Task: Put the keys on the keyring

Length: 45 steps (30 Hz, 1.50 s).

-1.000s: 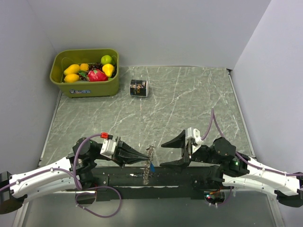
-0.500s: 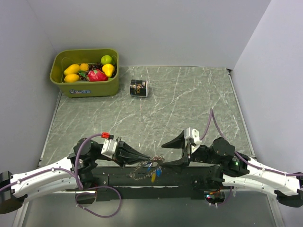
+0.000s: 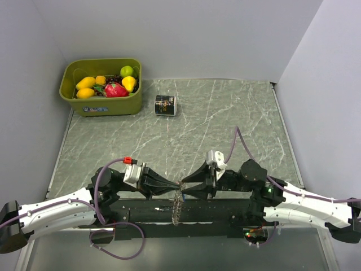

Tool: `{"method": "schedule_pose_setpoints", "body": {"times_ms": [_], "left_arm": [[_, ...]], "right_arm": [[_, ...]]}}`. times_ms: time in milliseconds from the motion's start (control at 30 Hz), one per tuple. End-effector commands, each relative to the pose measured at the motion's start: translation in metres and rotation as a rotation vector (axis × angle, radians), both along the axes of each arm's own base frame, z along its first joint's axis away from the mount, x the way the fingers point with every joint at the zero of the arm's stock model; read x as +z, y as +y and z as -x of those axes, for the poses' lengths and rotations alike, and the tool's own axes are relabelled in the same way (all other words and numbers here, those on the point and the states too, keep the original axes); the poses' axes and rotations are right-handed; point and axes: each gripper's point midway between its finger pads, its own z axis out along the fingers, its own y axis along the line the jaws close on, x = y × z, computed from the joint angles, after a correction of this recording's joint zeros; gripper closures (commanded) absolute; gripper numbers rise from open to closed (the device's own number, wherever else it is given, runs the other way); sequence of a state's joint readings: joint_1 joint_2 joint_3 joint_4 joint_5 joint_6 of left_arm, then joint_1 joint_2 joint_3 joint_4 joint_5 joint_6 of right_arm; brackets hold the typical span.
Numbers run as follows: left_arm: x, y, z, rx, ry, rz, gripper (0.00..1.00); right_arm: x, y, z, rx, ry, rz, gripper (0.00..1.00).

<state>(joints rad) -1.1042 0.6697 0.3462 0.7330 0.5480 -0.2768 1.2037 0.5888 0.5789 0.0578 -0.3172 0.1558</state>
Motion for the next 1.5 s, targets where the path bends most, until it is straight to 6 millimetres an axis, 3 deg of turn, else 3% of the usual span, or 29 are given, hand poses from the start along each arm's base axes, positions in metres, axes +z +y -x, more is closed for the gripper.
{"method": "schedule_pose_setpoints", "body": {"times_ms": [0,133,233,267,600,667,700,767,800,867,933,967,1067,1233,1467], "left_arm": [[0.035,0.009,0.002,0.015,-0.044,0.123,0.99],[0.034,0.008,0.003,0.009,-0.04,0.118,0.99],[0.033,0.007,0.003,0.004,-0.041,0.107,0.99],[0.033,0.006,0.003,0.003,-0.042,0.105,0.99],[0.02,-0.001,-0.002,0.022,-0.06,-0.023,0.99],[0.014,-0.002,-0.004,0.027,-0.047,-0.087,0.93],[0.011,-0.003,-0.005,0.03,-0.043,-0.115,0.84],[0.016,-0.004,-0.006,0.035,-0.055,-0.144,0.77],[0.005,-0.004,-0.007,0.038,-0.047,-0.205,0.7],[0.008,-0.003,-0.009,0.045,-0.052,-0.235,0.6],[-0.003,-0.003,-0.011,0.053,-0.048,-0.305,0.55],[0.004,-0.003,-0.011,0.052,-0.053,-0.31,0.49],[-0.002,-0.002,-0.013,0.052,-0.05,-0.394,0.45],[-0.017,-0.006,-0.018,0.044,-0.039,-0.531,0.44],[-0.028,-0.018,-0.016,-0.014,-0.016,-0.593,0.5]], "right_arm": [[0.038,0.003,0.004,0.027,-0.04,-0.099,0.55],[0.038,0.004,0.004,0.032,-0.036,-0.104,0.75],[0.038,0.004,0.003,0.024,-0.033,-0.101,0.98],[0.039,0.004,0.003,0.026,-0.032,-0.103,1.0],[0.032,-0.002,-0.002,-0.016,-0.024,-0.045,1.0],[0.026,-0.006,-0.004,-0.03,-0.023,-0.011,1.0],[0.025,-0.007,-0.005,-0.034,-0.025,0.001,1.0],[0.027,-0.009,-0.005,-0.038,-0.04,0.014,1.0],[0.02,-0.01,-0.005,-0.035,-0.041,0.051,1.0],[0.022,-0.011,-0.005,-0.032,-0.045,0.076,1.0],[0.018,-0.011,-0.004,-0.021,-0.051,0.114,1.0],[0.016,-0.011,-0.004,-0.017,-0.049,0.127,1.0],[0.012,-0.01,-0.003,-0.007,-0.053,0.166,1.0],[0.0,-0.007,0.002,0.039,-0.037,0.243,1.0],[-0.007,-0.001,0.002,0.054,-0.027,0.263,1.0]]}}
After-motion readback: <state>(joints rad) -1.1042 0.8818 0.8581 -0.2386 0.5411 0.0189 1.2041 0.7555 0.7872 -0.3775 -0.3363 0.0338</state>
